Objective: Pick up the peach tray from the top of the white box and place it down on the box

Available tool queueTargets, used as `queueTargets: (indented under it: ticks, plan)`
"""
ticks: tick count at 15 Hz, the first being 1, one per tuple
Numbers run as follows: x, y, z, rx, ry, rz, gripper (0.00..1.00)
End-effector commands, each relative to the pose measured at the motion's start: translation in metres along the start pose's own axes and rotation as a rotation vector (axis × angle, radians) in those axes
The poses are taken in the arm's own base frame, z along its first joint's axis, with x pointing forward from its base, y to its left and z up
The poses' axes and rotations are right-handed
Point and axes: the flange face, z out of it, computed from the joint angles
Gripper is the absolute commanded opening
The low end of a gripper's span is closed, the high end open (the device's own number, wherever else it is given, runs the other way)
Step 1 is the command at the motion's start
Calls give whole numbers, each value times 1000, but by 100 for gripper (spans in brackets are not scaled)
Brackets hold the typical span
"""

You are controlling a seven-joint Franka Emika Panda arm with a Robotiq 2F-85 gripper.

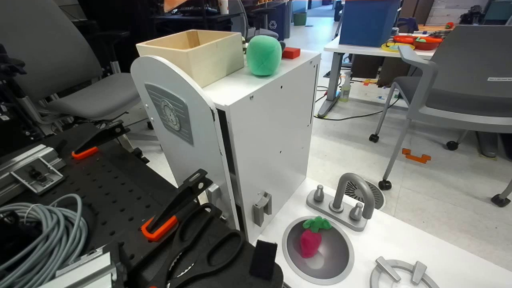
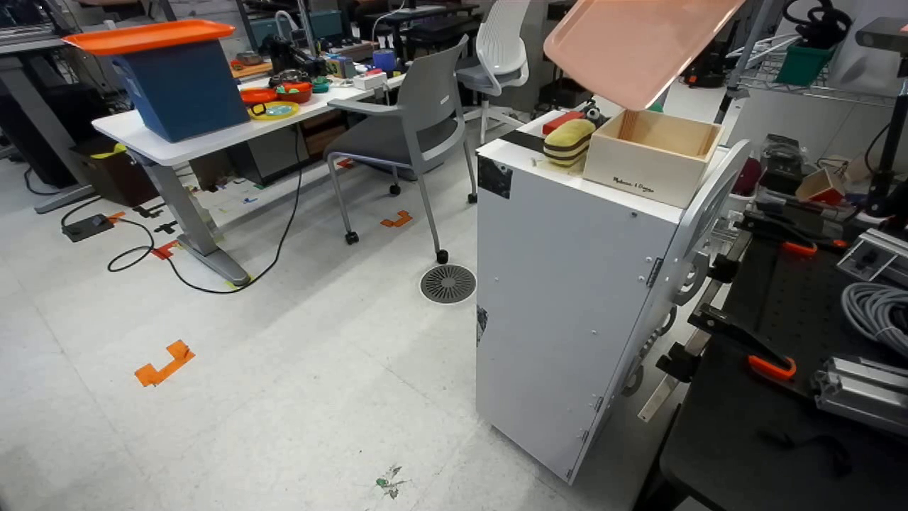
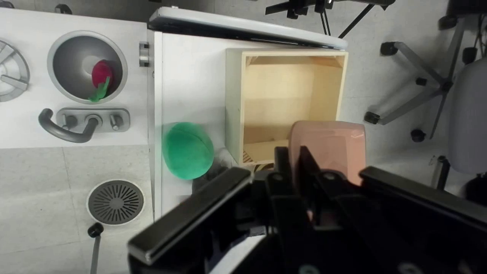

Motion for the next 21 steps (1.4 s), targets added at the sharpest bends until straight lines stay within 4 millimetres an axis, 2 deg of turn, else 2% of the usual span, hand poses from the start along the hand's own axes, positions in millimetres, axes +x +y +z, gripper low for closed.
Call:
queueTargets:
  ticks: [1,8,18,19,21]
  plan:
    - [-11,10,10,8,-50,-7,2]
    - [-17,41,43,-10,-141,33,2]
    - [-19,60,50,11,-162,60,2]
    - [-19,61,50,11,-162,62,34]
    - [-20,63,50,4,-160,61,42]
